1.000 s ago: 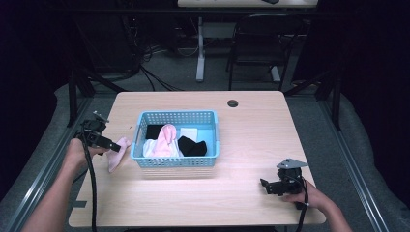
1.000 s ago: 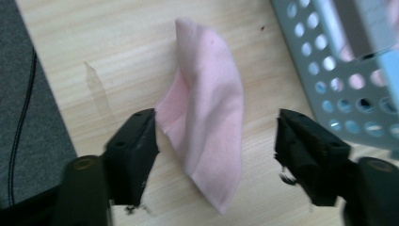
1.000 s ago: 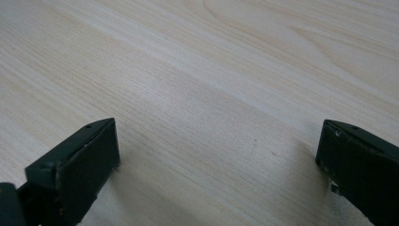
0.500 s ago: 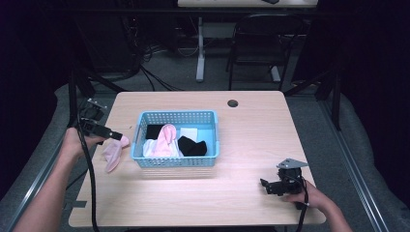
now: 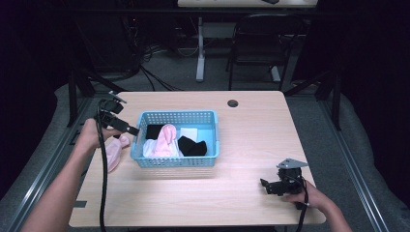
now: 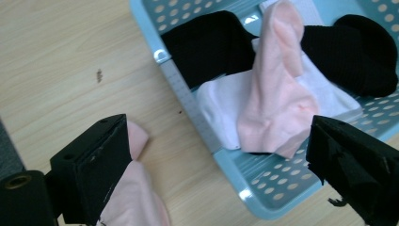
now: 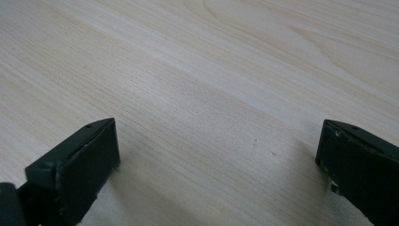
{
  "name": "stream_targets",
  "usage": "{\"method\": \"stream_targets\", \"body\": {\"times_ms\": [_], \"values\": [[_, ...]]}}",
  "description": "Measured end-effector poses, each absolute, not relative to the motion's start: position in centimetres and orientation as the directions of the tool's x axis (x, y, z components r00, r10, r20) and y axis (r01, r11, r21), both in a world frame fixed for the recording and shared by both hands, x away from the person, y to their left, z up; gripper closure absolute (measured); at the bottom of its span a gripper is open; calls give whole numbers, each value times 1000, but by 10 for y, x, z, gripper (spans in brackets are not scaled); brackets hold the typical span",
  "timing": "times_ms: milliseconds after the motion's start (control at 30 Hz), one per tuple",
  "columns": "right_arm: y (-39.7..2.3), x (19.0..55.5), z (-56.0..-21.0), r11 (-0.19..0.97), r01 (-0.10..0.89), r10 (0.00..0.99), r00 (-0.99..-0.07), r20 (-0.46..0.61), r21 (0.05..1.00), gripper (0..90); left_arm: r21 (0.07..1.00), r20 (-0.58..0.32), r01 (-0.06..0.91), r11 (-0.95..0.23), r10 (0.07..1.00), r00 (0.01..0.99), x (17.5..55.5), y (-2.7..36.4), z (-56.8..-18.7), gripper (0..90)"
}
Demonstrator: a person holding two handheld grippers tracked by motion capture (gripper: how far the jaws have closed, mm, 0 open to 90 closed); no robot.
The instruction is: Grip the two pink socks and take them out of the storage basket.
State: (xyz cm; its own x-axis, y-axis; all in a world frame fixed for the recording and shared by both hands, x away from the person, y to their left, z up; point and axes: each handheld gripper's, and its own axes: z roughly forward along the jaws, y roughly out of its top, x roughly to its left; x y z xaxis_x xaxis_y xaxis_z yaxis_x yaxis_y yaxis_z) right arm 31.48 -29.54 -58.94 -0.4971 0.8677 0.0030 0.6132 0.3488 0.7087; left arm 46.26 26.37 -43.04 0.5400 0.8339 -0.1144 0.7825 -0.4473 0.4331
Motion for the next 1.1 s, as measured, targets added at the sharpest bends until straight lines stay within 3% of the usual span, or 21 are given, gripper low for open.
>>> {"method": "stream_targets", "body": {"times_ms": [367, 700, 1100], "values": [[-295, 315, -589, 348, 613, 868, -497, 4, 709, 0, 399, -131, 770, -498, 800, 585, 480, 217, -439, 1], [-295, 315, -589, 349, 613, 868, -497, 2, 709, 0, 354, -166, 782, -513, 788, 593, 493, 188, -454, 3], [-295, 315, -589, 349, 613, 868, -497, 2, 709, 0, 299, -167, 806, -511, 804, 571, 509, 166, -483, 152]]}}
